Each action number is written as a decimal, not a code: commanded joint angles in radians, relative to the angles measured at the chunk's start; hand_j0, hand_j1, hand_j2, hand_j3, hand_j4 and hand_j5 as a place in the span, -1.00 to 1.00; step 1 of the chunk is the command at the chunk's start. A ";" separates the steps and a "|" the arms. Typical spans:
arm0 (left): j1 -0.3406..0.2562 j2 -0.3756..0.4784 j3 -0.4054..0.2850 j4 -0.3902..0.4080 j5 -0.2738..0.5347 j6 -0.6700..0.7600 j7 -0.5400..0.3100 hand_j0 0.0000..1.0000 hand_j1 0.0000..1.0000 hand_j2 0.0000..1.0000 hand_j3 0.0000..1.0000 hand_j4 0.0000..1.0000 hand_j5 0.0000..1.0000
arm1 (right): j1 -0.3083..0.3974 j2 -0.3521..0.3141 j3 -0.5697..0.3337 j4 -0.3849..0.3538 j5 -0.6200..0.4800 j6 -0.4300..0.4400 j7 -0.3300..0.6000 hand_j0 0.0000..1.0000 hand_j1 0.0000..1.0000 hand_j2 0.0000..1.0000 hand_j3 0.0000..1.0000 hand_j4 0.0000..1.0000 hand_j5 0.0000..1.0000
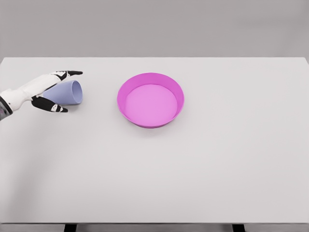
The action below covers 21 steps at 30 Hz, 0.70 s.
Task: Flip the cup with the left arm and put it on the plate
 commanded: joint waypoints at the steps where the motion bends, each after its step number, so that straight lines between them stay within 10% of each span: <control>1: -0.002 0.001 0.003 0.001 -0.015 0.003 0.000 1.00 1.00 1.00 1.00 1.00 1.00 | 0.000 0.000 0.000 0.000 0.000 0.000 0.000 1.00 1.00 1.00 1.00 1.00 1.00; 21: -0.018 0.011 0.006 0.007 -0.050 0.092 0.002 1.00 1.00 1.00 1.00 1.00 1.00 | 0.000 0.000 0.000 0.000 0.000 0.000 0.000 1.00 1.00 1.00 1.00 1.00 1.00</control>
